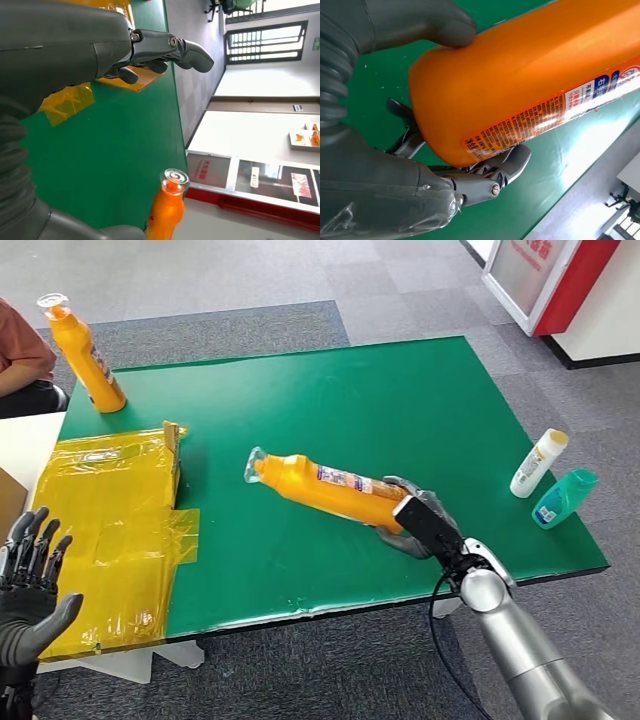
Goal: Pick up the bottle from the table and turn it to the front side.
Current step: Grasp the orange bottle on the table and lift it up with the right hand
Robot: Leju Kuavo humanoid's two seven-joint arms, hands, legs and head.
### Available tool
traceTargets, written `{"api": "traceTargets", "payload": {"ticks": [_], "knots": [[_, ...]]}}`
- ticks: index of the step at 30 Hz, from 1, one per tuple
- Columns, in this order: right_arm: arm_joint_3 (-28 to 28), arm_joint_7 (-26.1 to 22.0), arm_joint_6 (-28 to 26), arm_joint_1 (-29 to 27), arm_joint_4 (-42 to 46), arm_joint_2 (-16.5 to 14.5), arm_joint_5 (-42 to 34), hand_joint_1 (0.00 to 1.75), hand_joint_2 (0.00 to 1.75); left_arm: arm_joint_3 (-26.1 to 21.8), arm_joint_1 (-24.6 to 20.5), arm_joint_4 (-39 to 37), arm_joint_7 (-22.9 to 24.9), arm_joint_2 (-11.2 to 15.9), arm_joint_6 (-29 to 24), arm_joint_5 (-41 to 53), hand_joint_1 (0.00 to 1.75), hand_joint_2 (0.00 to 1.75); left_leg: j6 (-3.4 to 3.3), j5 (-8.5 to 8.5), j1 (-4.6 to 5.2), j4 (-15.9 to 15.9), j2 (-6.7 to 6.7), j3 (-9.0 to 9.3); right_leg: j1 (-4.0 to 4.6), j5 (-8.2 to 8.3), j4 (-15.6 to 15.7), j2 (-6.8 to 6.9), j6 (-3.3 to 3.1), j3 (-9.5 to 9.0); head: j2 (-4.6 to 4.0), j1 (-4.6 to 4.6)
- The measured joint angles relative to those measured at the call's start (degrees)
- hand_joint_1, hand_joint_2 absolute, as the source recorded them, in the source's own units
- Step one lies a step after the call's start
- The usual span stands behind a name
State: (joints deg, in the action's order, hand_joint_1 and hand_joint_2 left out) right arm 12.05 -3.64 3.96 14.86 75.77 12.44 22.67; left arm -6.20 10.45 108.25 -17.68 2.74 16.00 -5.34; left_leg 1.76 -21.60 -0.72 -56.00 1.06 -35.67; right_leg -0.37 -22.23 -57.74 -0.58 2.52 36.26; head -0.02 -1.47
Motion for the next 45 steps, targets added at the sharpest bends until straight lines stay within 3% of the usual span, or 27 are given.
{"api": "traceTargets", "payload": {"ticks": [7, 17, 26, 36, 45], "knots": [[-1.4, -0.34, -0.58, -0.33, 0.92, -0.72, -3.27, 1.75, 1.75, 0.48, -0.25, -0.18, -0.14, 0.43, -0.43, -0.18, 0.0, 1.75, 0.0, 0.0, 0.0, 0.0, 0.0, 0.0, 0.0, 0.0, 0.0, 0.0, 0.0, 0.01, 0.0, 0.01], [-4.04, -3.9, 0.89, -0.57, 3.61, -4.39, -21.49, 1.75, 1.75, 2.55, -1.85, -2.16, -0.24, 0.43, -2.48, -1.22, 0.0, 1.75, 0.0, 0.0, 0.0, 0.0, 0.0, 0.0, 0.0, 0.0, 0.0, 0.0, -0.01, 0.02, 0.0, 0.01], [-3.4, -4.62, 1.02, -0.32, 6.25, -6.5, -25.58, 1.75, 1.75, 5.68, -4.14, -4.98, -0.3, 0.29, -5.49, -0.4, 0.0, 1.75, 0.0, 0.0, 0.0, 0.0, 0.0, -0.02, 0.0, 0.0, 0.0, 0.0, -0.01, 0.01, 0.0, 0.0], [2.89, -5.21, -0.14, 1.81, 8.09, -7.91, -27.7, 1.75, 1.75, 11.88, -10.87, -9.61, -0.33, -0.31, -12.33, 0.36, 0.0, 1.75, 0.02, 0.03, -0.02, 0.0, 0.0, -0.01, 0.02, 0.01, -0.02, 0.0, -0.03, 0.03, 0.0, -0.01], [11.1, -6.27, -0.74, 5.16, 8.06, -9.59, -29.5, 1.75, 1.75, 19.71, -21.35, -14.41, 3.25, -1.45, -13.08, -6.71, 0.0, 1.75, 0.01, 0.07, -0.02, 0.0, 0.0, -0.02, 0.02, 0.03, -0.02, 0.0, -0.02, 0.02, 0.0, 0.0]]}}
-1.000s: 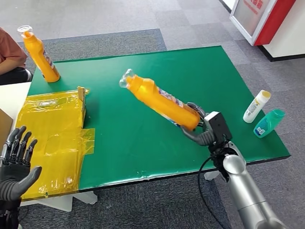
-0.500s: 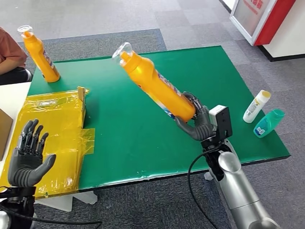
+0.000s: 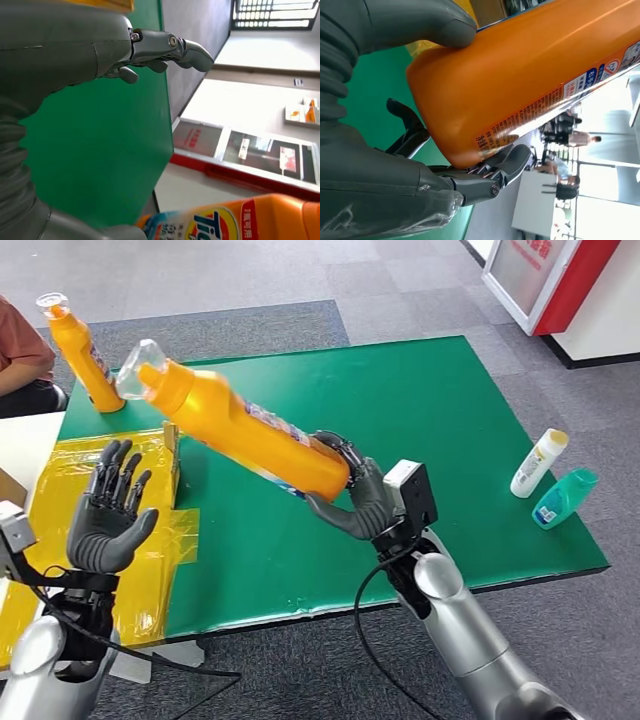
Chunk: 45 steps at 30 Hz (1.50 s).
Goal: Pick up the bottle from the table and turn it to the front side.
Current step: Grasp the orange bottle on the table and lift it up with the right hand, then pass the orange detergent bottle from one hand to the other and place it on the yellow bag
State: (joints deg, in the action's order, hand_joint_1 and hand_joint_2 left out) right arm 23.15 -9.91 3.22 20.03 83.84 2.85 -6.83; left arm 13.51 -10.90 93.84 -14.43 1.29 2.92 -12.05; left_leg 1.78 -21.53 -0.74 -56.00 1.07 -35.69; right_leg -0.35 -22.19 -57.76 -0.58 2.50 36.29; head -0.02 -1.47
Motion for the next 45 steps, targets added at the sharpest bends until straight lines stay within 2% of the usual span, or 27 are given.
{"api": "traceTargets", "payload": {"ticks": [5, 20, 31, 41, 45], "knots": [[2.62, -0.15, -0.32, 0.97, -0.11, -0.34, -0.34, 1.75, 1.75, 4.07, -3.71, -0.99, 0.9, -0.69, -0.23, -2.09, 0.0, 1.75, 0.0, 0.0, 0.0, 0.0, 0.0, 0.0, -0.01, 0.01, 0.0, 0.0, 0.01, 0.0, 0.0, 0.0], [5.86, -1.03, -0.87, 2.81, -1.26, -0.79, -0.56, 1.75, 1.75, 13.68, -8.63, -1.32, 3.7, -2.49, 0.39, -9.83, 0.0, 1.75, 0.01, 0.0, 0.0, 0.0, 0.0, 0.0, 0.0, 0.0, 0.0, 0.0, 0.0, 0.01, 0.0, 0.01], [7.52, -1.73, -0.64, 2.92, -1.59, -0.79, -0.45, 1.75, 1.75, 15.46, -9.95, -1.29, 3.48, -2.45, -1.67, -9.9, 0.0, 1.75, 0.0, 0.0, 0.0, 0.0, 0.0, -0.01, 0.0, 0.0, -0.01, 0.0, 0.0, 0.02, 0.0, -0.01], [9.55, -2.04, 0.08, 2.69, -1.59, -0.77, -0.08, 1.75, 1.75, 14.75, -10.96, -1.03, 0.63, -2.38, -9.49, -5.87, 0.0, 1.75, 0.01, 0.0, 0.0, 0.0, 0.0, 0.0, 0.0, 0.0, -0.01, 0.0, 0.0, 0.02, 0.0, -0.01], [9.79, -2.04, 0.11, 2.68, -1.59, -0.77, -0.05, 1.75, 1.75, 14.57, -10.99, -0.86, 0.42, -2.38, -10.25, -5.36, 0.0, 1.75, 0.01, 0.0, 0.0, 0.0, -0.01, -0.01, 0.0, 0.0, -0.01, 0.0, 0.0, 0.02, 0.0, -0.01]]}}
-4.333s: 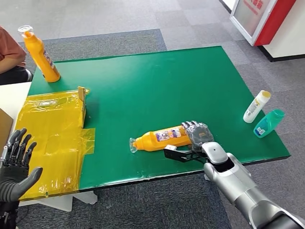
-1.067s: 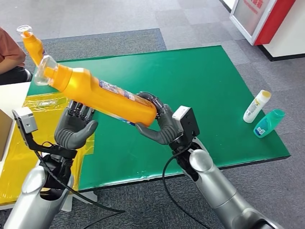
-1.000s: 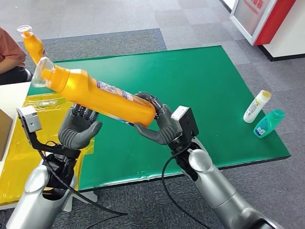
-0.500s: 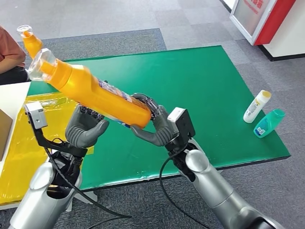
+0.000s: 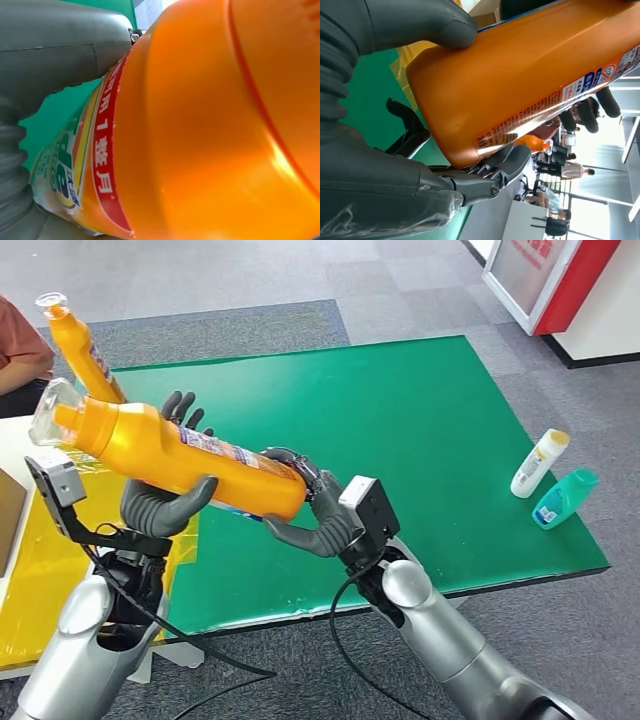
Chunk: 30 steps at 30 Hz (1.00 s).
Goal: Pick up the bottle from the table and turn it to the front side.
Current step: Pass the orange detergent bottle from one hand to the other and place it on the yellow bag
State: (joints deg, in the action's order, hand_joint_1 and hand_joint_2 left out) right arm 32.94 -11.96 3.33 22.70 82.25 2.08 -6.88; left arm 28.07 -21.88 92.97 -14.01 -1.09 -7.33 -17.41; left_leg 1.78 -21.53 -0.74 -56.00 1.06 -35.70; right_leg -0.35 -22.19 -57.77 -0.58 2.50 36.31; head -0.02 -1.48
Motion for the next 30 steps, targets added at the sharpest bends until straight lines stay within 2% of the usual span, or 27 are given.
{"api": "traceTargets", "payload": {"ticks": [3, 4, 7, 8, 19, 20, 23, 24, 30], "knots": [[0.34, 0.0, 0.02, -0.02, 0.0, 0.0, 0.01, 1.75, 1.75, -0.11, 0.0, 0.13, -0.16, 0.0, -0.4, 0.23, 0.0, 1.75, 0.0, 0.0, 0.0, 0.0, 0.0, 0.0, 0.0, 0.0, 0.0, 0.0, 0.0, 0.0, 0.0, 0.01], [0.49, 0.0, 0.03, -0.02, -0.01, 0.0, 0.01, 1.75, 1.75, -0.15, -0.01, 0.16, -0.31, 0.01, -0.66, 0.35, 0.13, 1.75, 0.0, 0.0, 0.0, 0.0, 0.0, 0.0, 0.0, 0.0, 0.0, 0.0, 0.0, 0.0, 0.0, 0.01], [0.77, -0.02, 0.07, -0.02, -0.04, 0.0, 0.02, 1.75, 1.75, -0.19, -0.01, 0.22, -0.72, 0.03, -1.35, 0.52, 1.44, 1.75, 0.0, 0.0, 0.0, 0.0, 0.0, 0.0, 0.0, 0.0, 0.0, 0.0, 0.0, 0.0, 0.0, 0.01], [0.83, -0.02, 0.08, -0.02, -0.07, 0.0, 0.02, 1.75, 1.75, -0.19, -0.01, 0.26, -0.76, 0.03, -1.45, 0.5, 1.75, 1.75, 0.0, 0.0, 0.0, 0.0, 0.0, 0.0, 0.0, 0.0, 0.0, 0.0, 0.0, 0.0, 0.0, 0.01], [1.04, -0.1, 0.22, -0.04, -0.55, 0.0, 0.02, 1.75, 1.75, -0.19, -0.01, 0.42, -0.82, 0.29, -1.68, 0.14, 1.75, 1.75, 0.0, 0.0, 0.0, 0.0, 0.0, 0.0, 0.0, 0.0, 0.0, 0.0, 0.0, 0.0, 0.0, 0.02], [1.12, -0.12, 0.26, -0.05, -0.58, 0.0, 0.01, 1.68, 1.75, -0.19, 0.0, 0.47, -0.86, 0.32, -1.73, 0.12, 1.75, 1.75, 0.0, 0.0, 0.0, 0.0, 0.0, 0.0, 0.0, 0.0, 0.0, 0.0, 0.0, 0.0, 0.0, 0.02], [1.4, -0.16, 0.32, -0.05, -0.66, 0.0, 0.0, 0.38, 1.75, -0.19, 0.0, 0.55, -0.92, 0.42, -1.61, -0.28, 1.75, 1.75, 0.0, 0.0, 0.0, 0.0, 0.0, 0.0, 0.0, 0.0, 0.0, 0.0, 0.0, 0.0, 0.0, 0.02], [1.47, -0.2, 0.32, -0.06, -0.69, 0.0, 0.0, 0.01, 1.75, -0.21, 0.0, 0.55, -0.92, 0.45, -1.49, -0.5, 1.75, 1.75, 0.0, 0.0, 0.0, 0.0, 0.0, 0.0, 0.0, 0.0, 0.0, 0.0, 0.0, 0.0, 0.0, 0.02], [1.62, -0.31, 0.02, -0.21, -0.92, 0.02, -0.36, 0.0, 1.75, -0.58, -0.01, 0.54, -0.97, 1.14, -2.05, 1.34, 1.75, 1.75, 0.0, 0.0, 0.0, 0.0, 0.0, 0.0, 0.0, 0.0, 0.0, -0.01, -0.01, 0.01, 0.0, 0.01]]}}
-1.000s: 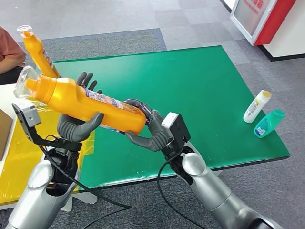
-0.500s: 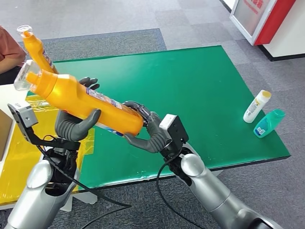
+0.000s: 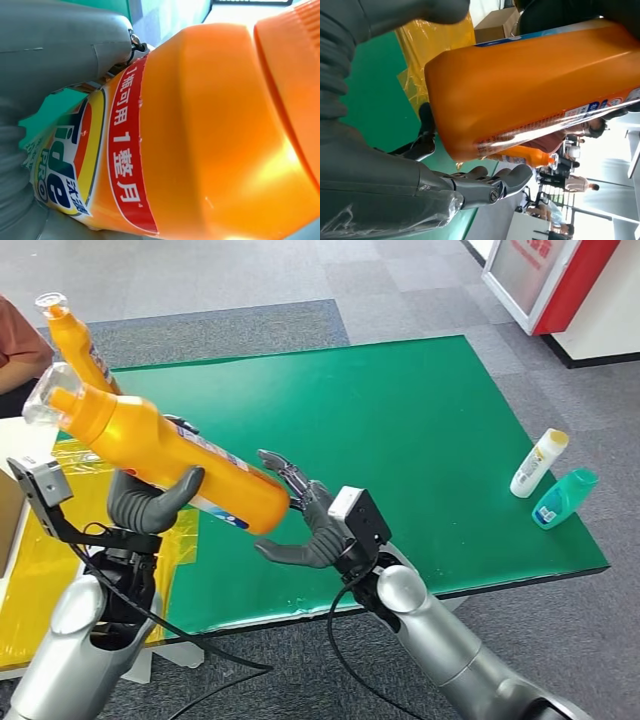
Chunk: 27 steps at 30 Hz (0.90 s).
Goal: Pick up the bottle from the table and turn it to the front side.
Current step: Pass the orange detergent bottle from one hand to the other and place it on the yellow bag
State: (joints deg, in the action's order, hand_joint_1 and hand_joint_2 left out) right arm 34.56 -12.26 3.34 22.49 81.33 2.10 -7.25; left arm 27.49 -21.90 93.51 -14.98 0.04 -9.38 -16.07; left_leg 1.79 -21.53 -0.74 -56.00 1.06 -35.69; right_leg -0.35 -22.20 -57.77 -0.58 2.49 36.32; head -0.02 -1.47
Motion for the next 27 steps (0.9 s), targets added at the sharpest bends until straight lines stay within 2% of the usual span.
{"api": "traceTargets", "payload": {"ticks": [5, 12, 18, 27], "knots": [[-0.68, 0.0, -0.63, -0.65, -0.02, 0.1, -0.18, 0.0, 1.75, -0.95, -0.1, -0.24, 0.04, 1.62, -3.72, 8.71, 1.75, 1.75, 0.0, 0.0, 0.0, 0.0, 0.0, 0.0, 0.0, 0.0, 0.0, 0.0, 0.0, 0.01, 0.0, 0.0], [-3.43, 0.07, -1.55, -1.93, 0.0, 0.53, 0.87, 0.0, 1.75, -3.45, -0.57, -2.08, 3.27, 5.05, -8.84, 32.3, 1.75, 1.75, 0.0, 0.0, 0.0, 0.0, -0.01, 0.0, 0.0, 0.0, 0.0, 0.0, 0.0, 0.03, 0.0, 0.0], [-5.79, 0.24, -1.09, -2.58, 0.09, 0.63, 2.01, 0.0, 1.75, -4.48, -1.65, -4.52, 8.41, 7.62, -9.5, 49.99, 1.75, 1.75, 0.0, 0.0, 0.0, 0.0, 0.0, 0.0, 0.0, 0.0, 0.0, -0.01, 0.0, 0.02, 0.0, 0.0], [-7.58, 1.1, 0.25, -2.59, 0.63, 0.63, 3.22, 0.0, 1.75, -4.04, -2.73, -9.0, 18.07, 12.07, -11.94, 85.24, 1.75, 1.75, 0.01, 0.01, 0.0, 0.0, -0.01, 0.0, 0.0, 0.0, -0.01, -0.01, -0.01, 0.03, 0.0, 0.01]]}}
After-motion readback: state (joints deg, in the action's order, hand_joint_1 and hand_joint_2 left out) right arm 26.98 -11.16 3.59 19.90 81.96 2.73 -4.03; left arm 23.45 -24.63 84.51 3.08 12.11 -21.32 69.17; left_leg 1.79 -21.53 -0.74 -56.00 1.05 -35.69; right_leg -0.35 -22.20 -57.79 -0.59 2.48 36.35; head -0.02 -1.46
